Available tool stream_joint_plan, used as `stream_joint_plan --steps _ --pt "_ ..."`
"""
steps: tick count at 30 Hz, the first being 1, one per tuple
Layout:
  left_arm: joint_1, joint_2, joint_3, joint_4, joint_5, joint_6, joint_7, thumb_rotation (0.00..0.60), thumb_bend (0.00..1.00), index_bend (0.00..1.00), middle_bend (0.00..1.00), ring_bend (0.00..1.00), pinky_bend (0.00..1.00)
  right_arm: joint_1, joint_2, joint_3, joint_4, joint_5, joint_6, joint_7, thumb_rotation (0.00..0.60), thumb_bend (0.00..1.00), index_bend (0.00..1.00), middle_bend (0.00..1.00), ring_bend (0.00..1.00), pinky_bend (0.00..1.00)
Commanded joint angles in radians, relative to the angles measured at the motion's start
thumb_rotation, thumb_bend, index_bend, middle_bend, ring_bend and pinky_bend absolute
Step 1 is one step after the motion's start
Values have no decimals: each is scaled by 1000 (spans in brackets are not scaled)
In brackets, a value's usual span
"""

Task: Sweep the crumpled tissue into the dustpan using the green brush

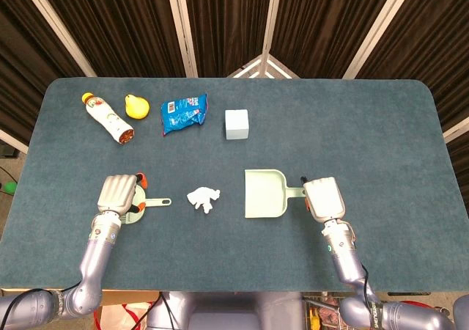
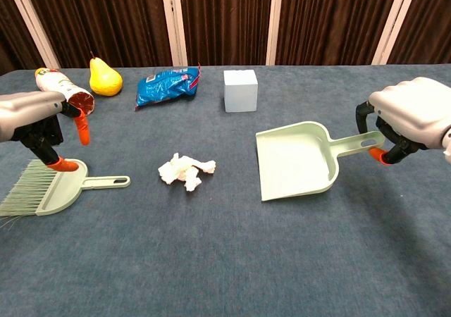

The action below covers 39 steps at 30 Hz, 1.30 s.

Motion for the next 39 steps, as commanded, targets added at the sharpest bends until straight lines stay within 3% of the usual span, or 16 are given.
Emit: stream_joint_plan --steps 1,19,39 --pt "-7 -7 9 4 0 4 7 600 335 453 998 991 1000 5 -2 -4 -2 10 -7 -19 600 458 586 814 844 821" --pt "-53 -63 32 64 -19 20 41 600 335 452 998 992 1000 55 -54 4 7 93 -17 -186 600 460 586 814 843 821" --pt "-102 -172 39 182 -90 1 85 600 353 480 1000 992 1000 65 -59 -15 6 102 -2 -191 600 461 586 815 844 821"
